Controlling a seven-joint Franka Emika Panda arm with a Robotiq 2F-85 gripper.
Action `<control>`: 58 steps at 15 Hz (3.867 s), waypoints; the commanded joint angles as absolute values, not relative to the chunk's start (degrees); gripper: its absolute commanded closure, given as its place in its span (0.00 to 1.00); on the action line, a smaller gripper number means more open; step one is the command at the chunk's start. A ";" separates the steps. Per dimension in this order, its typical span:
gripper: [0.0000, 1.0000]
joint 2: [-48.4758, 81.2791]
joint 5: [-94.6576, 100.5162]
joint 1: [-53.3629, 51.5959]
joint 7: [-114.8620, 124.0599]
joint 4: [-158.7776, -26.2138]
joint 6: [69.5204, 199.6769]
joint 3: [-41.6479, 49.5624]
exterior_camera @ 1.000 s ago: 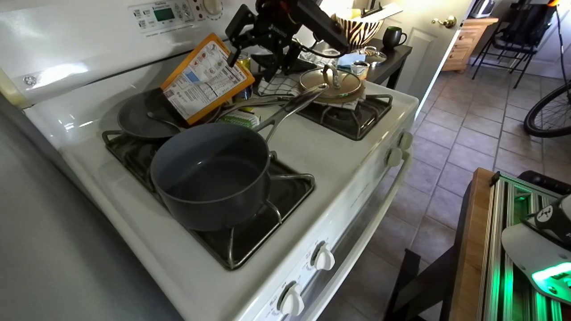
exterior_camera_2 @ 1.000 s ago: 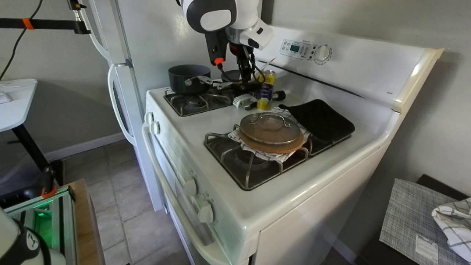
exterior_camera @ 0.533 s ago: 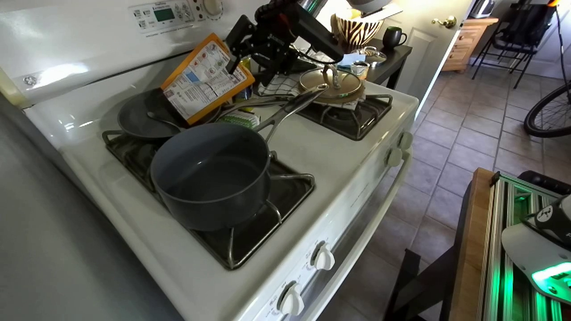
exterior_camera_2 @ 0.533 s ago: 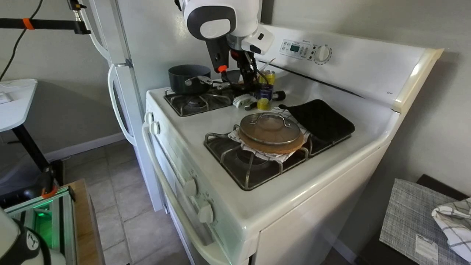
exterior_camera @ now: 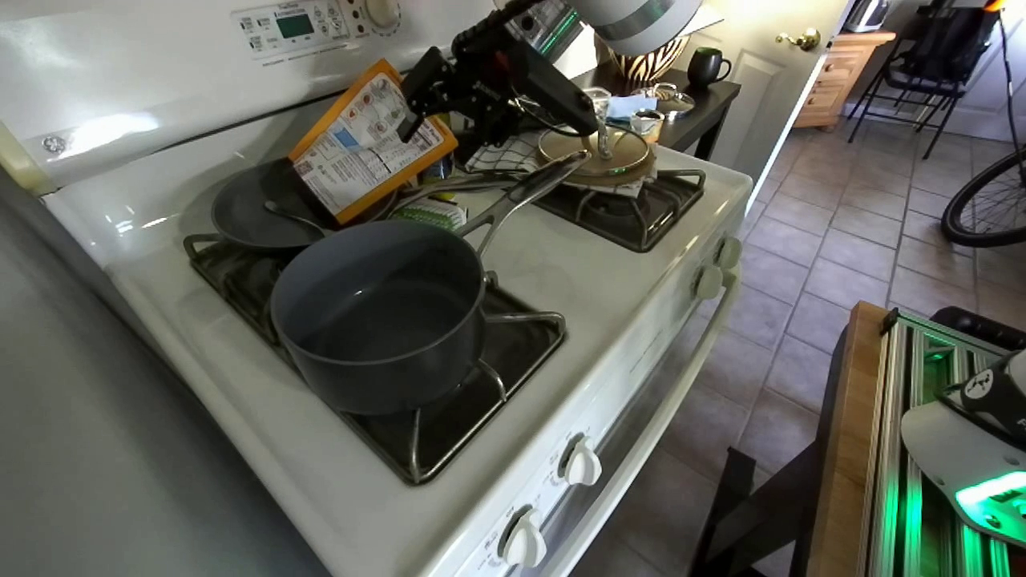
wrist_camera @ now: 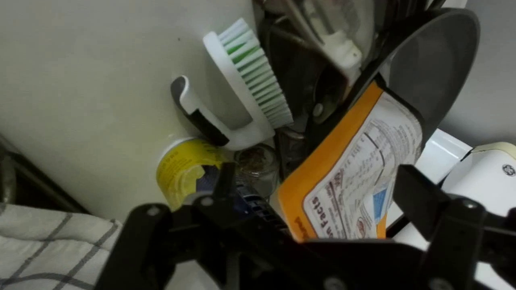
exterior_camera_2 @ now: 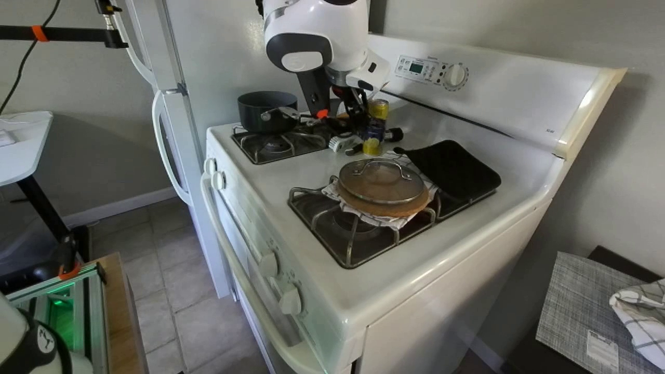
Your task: Pick up the white and orange object from the gray pan and put it in the gray pot
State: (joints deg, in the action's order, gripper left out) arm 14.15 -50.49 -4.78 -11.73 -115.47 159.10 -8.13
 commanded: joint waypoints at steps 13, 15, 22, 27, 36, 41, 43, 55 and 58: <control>1.00 17.27 -62.90 -2.75 -26.02 -110.46 157.84 -10.19; 1.00 16.45 -62.08 -2.87 -26.41 -109.36 158.25 -10.02; 1.00 13.16 -47.74 -3.40 -21.44 -100.67 144.90 -9.23; 1.00 5.55 -37.04 -2.68 -20.08 -100.01 125.51 -7.95; 0.99 3.54 -32.24 -3.40 -19.53 -99.18 124.10 -6.17; 1.00 6.54 -29.66 -5.05 -22.52 -90.82 107.28 -8.16; 1.00 7.11 -28.26 -5.76 -21.74 -85.47 97.87 -8.87; 1.00 23.01 -2.22 -16.57 -16.63 -62.76 83.51 -12.52; 1.00 27.13 -1.78 -19.02 -16.20 -59.52 85.25 -12.53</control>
